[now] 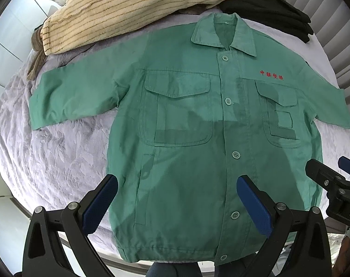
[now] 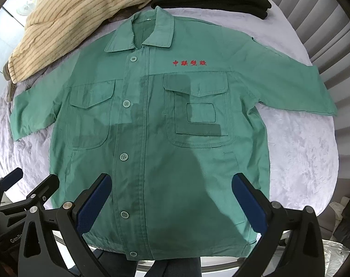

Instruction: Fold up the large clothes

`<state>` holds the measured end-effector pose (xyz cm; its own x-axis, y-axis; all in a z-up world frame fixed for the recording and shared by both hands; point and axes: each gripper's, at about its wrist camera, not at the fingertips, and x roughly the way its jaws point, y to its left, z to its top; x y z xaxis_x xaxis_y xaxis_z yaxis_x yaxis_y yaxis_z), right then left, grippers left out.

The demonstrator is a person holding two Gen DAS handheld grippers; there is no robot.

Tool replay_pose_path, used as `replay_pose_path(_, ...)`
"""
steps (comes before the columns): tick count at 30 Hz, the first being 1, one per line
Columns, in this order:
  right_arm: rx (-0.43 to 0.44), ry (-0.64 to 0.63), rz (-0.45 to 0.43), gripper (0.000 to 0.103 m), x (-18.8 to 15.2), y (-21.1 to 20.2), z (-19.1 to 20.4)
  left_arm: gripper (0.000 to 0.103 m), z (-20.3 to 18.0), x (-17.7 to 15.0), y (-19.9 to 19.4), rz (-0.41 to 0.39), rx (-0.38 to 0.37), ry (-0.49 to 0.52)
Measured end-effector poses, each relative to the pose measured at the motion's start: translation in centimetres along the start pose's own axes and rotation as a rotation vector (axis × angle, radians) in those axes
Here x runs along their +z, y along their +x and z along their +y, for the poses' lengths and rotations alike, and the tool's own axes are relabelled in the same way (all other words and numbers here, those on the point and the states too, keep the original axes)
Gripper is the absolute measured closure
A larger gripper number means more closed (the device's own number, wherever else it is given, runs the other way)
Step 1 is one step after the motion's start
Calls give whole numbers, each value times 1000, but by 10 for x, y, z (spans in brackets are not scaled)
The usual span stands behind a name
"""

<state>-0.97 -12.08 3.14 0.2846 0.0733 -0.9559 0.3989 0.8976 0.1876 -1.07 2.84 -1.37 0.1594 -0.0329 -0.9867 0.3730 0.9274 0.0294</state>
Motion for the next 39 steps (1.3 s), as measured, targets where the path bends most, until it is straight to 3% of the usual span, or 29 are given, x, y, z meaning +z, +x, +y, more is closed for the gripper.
replay_pose_path(39, -9, 7, 14, 0, -1, 5, 0, 0, 1, -3, 4, 6, 3, 12)
